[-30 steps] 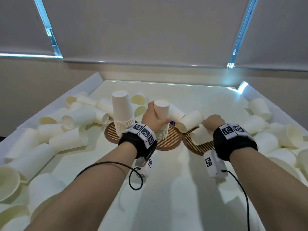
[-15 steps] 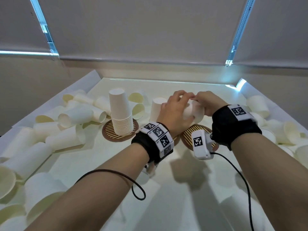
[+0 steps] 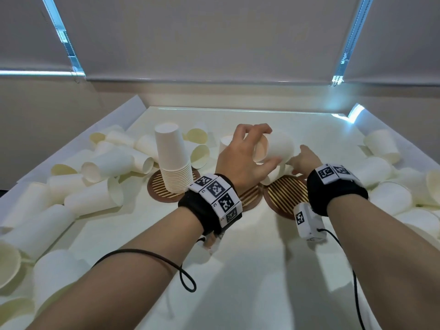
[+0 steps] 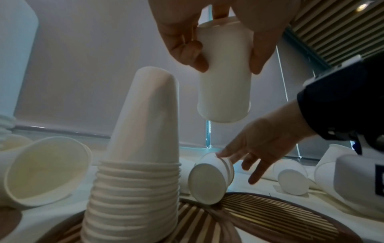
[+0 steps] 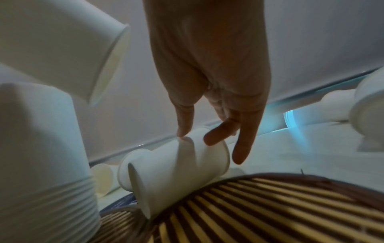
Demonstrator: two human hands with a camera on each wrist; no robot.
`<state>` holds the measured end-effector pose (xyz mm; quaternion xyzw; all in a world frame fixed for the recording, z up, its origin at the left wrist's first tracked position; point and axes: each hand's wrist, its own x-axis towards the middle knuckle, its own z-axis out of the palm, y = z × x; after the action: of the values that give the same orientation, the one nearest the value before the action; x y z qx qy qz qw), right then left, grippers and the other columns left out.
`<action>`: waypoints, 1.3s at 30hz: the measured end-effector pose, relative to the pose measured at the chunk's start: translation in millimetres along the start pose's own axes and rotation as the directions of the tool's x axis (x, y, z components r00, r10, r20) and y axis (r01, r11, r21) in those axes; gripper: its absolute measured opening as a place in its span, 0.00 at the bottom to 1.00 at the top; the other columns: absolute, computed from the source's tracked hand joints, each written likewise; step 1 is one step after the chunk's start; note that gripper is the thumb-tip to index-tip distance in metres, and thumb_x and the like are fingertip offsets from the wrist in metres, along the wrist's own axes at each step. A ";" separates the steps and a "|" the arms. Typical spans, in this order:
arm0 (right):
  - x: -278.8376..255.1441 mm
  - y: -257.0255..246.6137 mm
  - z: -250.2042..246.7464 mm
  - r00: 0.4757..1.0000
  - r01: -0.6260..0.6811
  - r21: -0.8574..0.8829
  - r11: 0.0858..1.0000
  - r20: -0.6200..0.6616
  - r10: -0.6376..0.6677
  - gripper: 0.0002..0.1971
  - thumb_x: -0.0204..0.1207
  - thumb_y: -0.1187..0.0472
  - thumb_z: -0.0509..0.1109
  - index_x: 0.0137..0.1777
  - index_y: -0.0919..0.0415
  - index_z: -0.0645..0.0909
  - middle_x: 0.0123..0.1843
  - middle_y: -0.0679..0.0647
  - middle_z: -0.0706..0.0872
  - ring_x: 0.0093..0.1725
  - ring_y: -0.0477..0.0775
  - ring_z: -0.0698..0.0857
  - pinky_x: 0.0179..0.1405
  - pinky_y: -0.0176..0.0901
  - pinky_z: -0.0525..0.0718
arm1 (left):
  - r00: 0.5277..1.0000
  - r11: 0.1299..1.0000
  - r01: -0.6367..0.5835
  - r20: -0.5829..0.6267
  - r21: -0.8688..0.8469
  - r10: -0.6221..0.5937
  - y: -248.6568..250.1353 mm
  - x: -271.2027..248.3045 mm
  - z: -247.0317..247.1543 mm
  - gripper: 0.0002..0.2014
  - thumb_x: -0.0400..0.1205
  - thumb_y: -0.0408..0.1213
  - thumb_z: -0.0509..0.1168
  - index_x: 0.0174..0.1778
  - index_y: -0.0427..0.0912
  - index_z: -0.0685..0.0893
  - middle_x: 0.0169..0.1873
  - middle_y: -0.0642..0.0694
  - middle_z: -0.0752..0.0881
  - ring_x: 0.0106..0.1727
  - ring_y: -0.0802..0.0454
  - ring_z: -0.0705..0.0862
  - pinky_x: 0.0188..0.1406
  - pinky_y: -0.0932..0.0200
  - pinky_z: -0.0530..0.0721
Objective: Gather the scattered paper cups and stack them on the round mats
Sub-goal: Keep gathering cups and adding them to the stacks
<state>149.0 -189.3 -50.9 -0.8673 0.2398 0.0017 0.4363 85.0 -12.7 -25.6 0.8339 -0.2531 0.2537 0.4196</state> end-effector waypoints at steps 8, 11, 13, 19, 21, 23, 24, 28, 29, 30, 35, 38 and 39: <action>-12.0 -2.5 -20.4 0.996 0.061 0.187 0.981 -0.076 -0.047 0.14 0.81 0.64 0.59 0.33 0.53 0.64 0.38 0.48 0.71 0.43 0.53 0.77 0.19 0.30 0.80 | 0.999 0.999 0.029 0.021 0.039 -0.030 0.1 -5.8 3.7 0.25 0.71 0.46 0.75 0.64 0.49 0.79 0.60 0.49 0.76 0.53 0.50 0.82 0.42 0.55 0.85; -13.8 -11.5 -37.6 0.998 0.041 0.278 0.960 -0.057 -0.026 0.15 0.81 0.63 0.59 0.33 0.52 0.64 0.35 0.50 0.69 0.32 0.47 0.71 0.34 0.39 0.81 | 0.998 0.998 0.058 -0.004 0.025 -0.058 5.1 -3.1 6.0 0.25 0.72 0.46 0.74 0.65 0.50 0.78 0.61 0.49 0.75 0.53 0.49 0.82 0.42 0.58 0.83; -22.6 -25.4 -43.2 0.996 0.083 0.320 0.944 0.011 -0.091 0.13 0.80 0.61 0.62 0.33 0.55 0.69 0.31 0.50 0.74 0.28 0.46 0.74 0.30 0.38 0.77 | 0.996 0.996 0.084 -0.006 0.020 -0.084 10.8 0.3 8.0 0.27 0.73 0.47 0.73 0.67 0.52 0.76 0.62 0.49 0.74 0.54 0.50 0.81 0.44 0.59 0.83; -50.5 -60.8 -46.1 0.930 0.121 0.473 0.873 0.255 -0.267 0.21 0.84 0.45 0.54 0.35 0.56 0.74 0.22 0.47 0.75 0.19 0.45 0.68 0.24 0.36 0.71 | 0.962 0.971 0.198 -0.163 -0.131 -0.218 15.1 15.3 -4.7 0.28 0.71 0.49 0.75 0.64 0.48 0.75 0.56 0.49 0.77 0.48 0.56 0.76 0.46 0.65 0.75; -51.0 -63.3 -43.0 0.945 0.132 0.456 0.880 0.210 -0.250 0.23 0.84 0.42 0.52 0.39 0.57 0.78 0.33 0.50 0.82 0.26 0.48 0.73 0.30 0.40 0.76 | 0.902 0.906 0.273 -0.240 -0.324 -0.358 11.0 20.7 -17.1 0.27 0.70 0.50 0.76 0.61 0.48 0.74 0.55 0.49 0.80 0.50 0.54 0.81 0.49 0.59 0.83; -46.3 -61.1 -31.7 0.965 0.176 0.338 0.924 0.125 -0.229 0.19 0.83 0.48 0.57 0.46 0.61 0.82 0.42 0.54 0.85 0.31 0.50 0.77 0.34 0.40 0.79 | 0.836 0.802 0.320 -0.249 -0.504 -0.489 6.1 25.6 -27.4 0.25 0.72 0.51 0.74 0.59 0.49 0.73 0.54 0.49 0.82 0.50 0.49 0.85 0.46 0.55 0.88; -42.7 -58.4 -24.0 0.971 0.195 0.269 0.943 0.080 -0.223 0.15 0.83 0.53 0.60 0.51 0.64 0.82 0.47 0.56 0.85 0.35 0.50 0.79 0.35 0.41 0.81 | 0.806 0.759 0.326 -0.254 -0.564 -0.535 2.9 28.5 -31.5 0.25 0.72 0.52 0.73 0.59 0.49 0.73 0.53 0.48 0.82 0.49 0.46 0.86 0.40 0.55 0.88; -22.5 -40.6 7.2 0.953 0.302 -0.071 0.951 0.023 -0.301 0.19 0.77 0.60 0.69 0.67 0.63 0.78 0.66 0.60 0.82 0.64 0.58 0.81 0.60 0.44 0.77 | 0.740 0.668 0.331 -0.256 -0.667 -0.622 -8.4 40.1 -39.8 0.24 0.75 0.53 0.71 0.60 0.44 0.72 0.53 0.42 0.83 0.38 0.44 0.84 0.21 0.68 0.77; -20.8 -38.3 14.0 0.949 0.316 -0.114 0.942 0.043 -0.313 0.23 0.76 0.59 0.71 0.70 0.61 0.76 0.69 0.60 0.80 0.68 0.58 0.78 0.62 0.43 0.74 | 0.737 0.661 0.338 -0.248 -0.670 -0.628 -11.3 42.5 -39.5 0.25 0.75 0.53 0.70 0.61 0.43 0.72 0.53 0.42 0.83 0.35 0.46 0.83 0.20 0.68 0.76; -18.4 -37.1 20.9 0.947 0.322 -0.146 0.935 0.069 -0.315 0.27 0.75 0.58 0.72 0.73 0.60 0.72 0.72 0.60 0.77 0.71 0.58 0.76 0.65 0.43 0.73 | 0.737 0.658 0.345 -0.241 -0.670 -0.632 -14.4 44.3 -38.8 0.26 0.76 0.53 0.70 0.62 0.43 0.72 0.53 0.42 0.83 0.34 0.47 0.83 0.19 0.68 0.76; -2.1 -37.6 53.2 0.942 0.333 -0.305 0.892 0.144 -0.302 0.44 0.71 0.48 0.75 0.81 0.60 0.56 0.75 0.62 0.72 0.73 0.64 0.73 0.70 0.56 0.74 | 0.745 0.657 0.367 -0.215 -0.658 -0.631 -26.4 44.4 -31.8 0.25 0.76 0.51 0.70 0.61 0.42 0.71 0.55 0.41 0.82 0.38 0.45 0.83 0.19 0.69 0.75; 4.9 -39.3 63.2 0.941 0.334 -0.337 0.881 0.174 -0.290 0.42 0.72 0.48 0.74 0.79 0.64 0.57 0.73 0.64 0.73 0.71 0.65 0.75 0.66 0.55 0.75 | 0.759 0.664 0.387 -0.188 -0.640 -0.623 -30.2 41.6 -28.5 0.24 0.75 0.51 0.71 0.60 0.44 0.72 0.55 0.41 0.82 0.41 0.43 0.83 0.20 0.70 0.76; 6.1 -39.3 63.9 0.942 0.328 -0.340 0.881 0.184 -0.280 0.40 0.73 0.50 0.73 0.78 0.65 0.59 0.73 0.64 0.73 0.71 0.64 0.75 0.65 0.53 0.75 | 0.768 0.672 0.391 -0.179 -0.629 -0.615 -30.6 40.3 -27.8 0.24 0.75 0.51 0.71 0.60 0.44 0.72 0.55 0.42 0.82 0.42 0.43 0.84 0.20 0.70 0.77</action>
<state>183.9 -123.5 -62.1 -0.9581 0.0670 0.0339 0.2765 128.5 17.8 -3.0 0.6455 0.0153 0.1952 0.7382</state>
